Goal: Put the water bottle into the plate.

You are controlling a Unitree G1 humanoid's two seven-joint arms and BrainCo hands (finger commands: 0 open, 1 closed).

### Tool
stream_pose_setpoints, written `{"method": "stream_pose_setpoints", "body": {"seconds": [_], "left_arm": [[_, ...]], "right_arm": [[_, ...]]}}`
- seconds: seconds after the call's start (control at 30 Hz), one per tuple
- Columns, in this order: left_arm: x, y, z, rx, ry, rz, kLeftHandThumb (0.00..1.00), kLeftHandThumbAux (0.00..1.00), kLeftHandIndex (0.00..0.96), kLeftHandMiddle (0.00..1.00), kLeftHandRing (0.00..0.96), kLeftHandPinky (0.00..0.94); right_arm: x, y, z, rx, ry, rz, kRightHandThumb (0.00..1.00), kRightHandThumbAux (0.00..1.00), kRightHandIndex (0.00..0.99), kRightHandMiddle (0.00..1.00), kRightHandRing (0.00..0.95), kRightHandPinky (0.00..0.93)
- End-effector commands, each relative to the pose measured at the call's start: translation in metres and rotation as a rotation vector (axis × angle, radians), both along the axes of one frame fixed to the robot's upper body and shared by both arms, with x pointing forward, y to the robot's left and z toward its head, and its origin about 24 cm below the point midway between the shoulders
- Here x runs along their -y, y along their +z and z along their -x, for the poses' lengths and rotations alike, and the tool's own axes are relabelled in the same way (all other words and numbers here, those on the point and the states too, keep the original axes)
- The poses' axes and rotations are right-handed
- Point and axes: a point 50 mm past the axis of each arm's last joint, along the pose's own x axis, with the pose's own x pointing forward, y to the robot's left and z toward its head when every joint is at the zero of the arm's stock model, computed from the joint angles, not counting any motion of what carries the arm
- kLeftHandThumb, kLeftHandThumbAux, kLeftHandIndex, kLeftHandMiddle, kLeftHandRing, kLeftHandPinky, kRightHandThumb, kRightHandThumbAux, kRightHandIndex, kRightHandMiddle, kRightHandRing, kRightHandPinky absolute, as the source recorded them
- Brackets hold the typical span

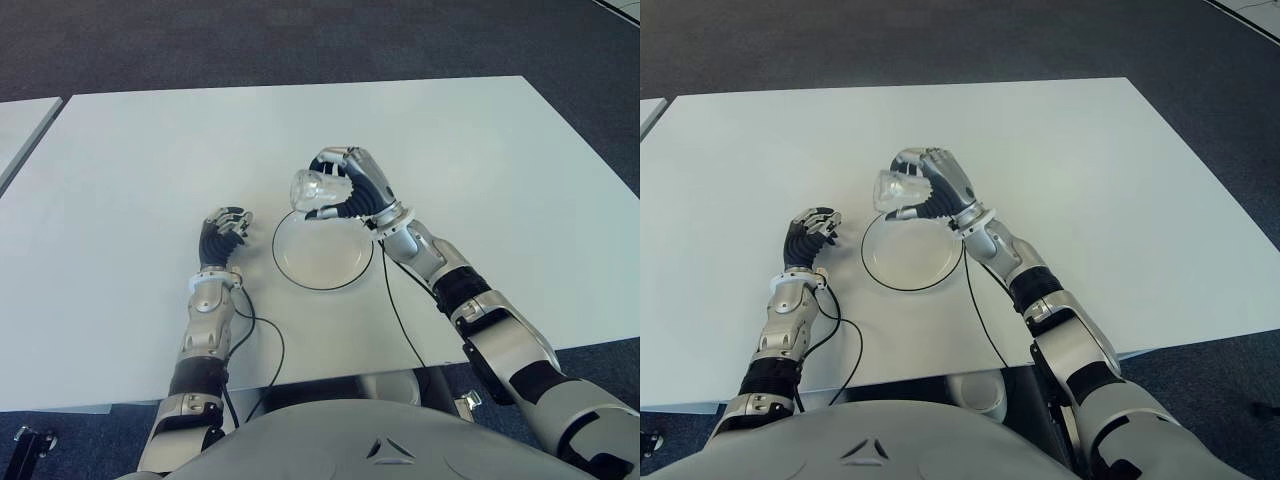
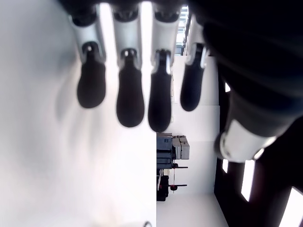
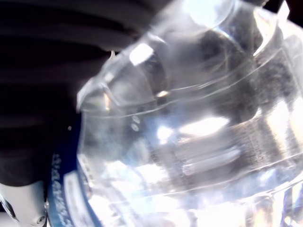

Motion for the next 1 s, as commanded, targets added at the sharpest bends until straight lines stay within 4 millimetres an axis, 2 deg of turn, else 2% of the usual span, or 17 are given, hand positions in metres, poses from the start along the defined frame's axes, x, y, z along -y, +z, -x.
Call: {"method": "stream_pose_setpoints", "body": {"seconds": [0.03,0.17,0.47,0.6,0.7,0.8,0.87,1.0], "left_arm": [[0.001,-0.027,0.021,-0.155,0.031,0.044,0.837,0.673,0.415,0.531,0.666,0.662],[0.001,-0.027,0.021,-0.154,0.032,0.048,0.837,0.673,0.415,0.533,0.667,0.663],[0.001,-0.028,0.022,-0.157,0.042,0.042,0.837,0.674,0.414,0.529,0.660,0.651],[0.000,-0.028,0.022,-0.159,0.045,0.030,0.837,0.673,0.415,0.526,0.658,0.645],[0.000,-0.028,0.022,-0.157,0.042,0.028,0.838,0.673,0.418,0.522,0.655,0.641],[0.001,-0.028,0.022,-0.155,0.040,0.031,0.838,0.673,0.420,0.517,0.649,0.638],[0.000,-0.028,0.022,-0.155,0.039,0.032,0.837,0.673,0.420,0.514,0.645,0.633],[0.000,-0.028,0.022,-0.153,0.035,0.032,0.837,0.673,0.419,0.517,0.648,0.643]], "right_arm": [[-0.007,-0.006,0.005,-0.028,0.066,0.038,0.711,0.720,0.439,0.871,0.868,0.856],[-0.016,-0.018,0.012,-0.074,0.108,0.082,0.712,0.719,0.439,0.869,0.867,0.858],[-0.022,-0.030,0.017,-0.127,0.138,0.147,0.713,0.718,0.440,0.871,0.867,0.863],[-0.023,-0.038,0.018,-0.165,0.139,0.244,0.713,0.717,0.440,0.875,0.868,0.866],[-0.023,-0.042,0.017,-0.173,0.149,0.386,0.712,0.717,0.440,0.878,0.870,0.870],[-0.022,-0.045,0.015,-0.190,0.164,0.546,0.709,0.718,0.440,0.858,0.841,0.825],[-0.022,-0.046,0.015,-0.207,0.165,0.606,0.705,0.720,0.440,0.800,0.772,0.733],[-0.020,-0.047,0.015,-0.286,0.169,0.701,0.691,0.726,0.436,0.695,0.678,0.650]]}}
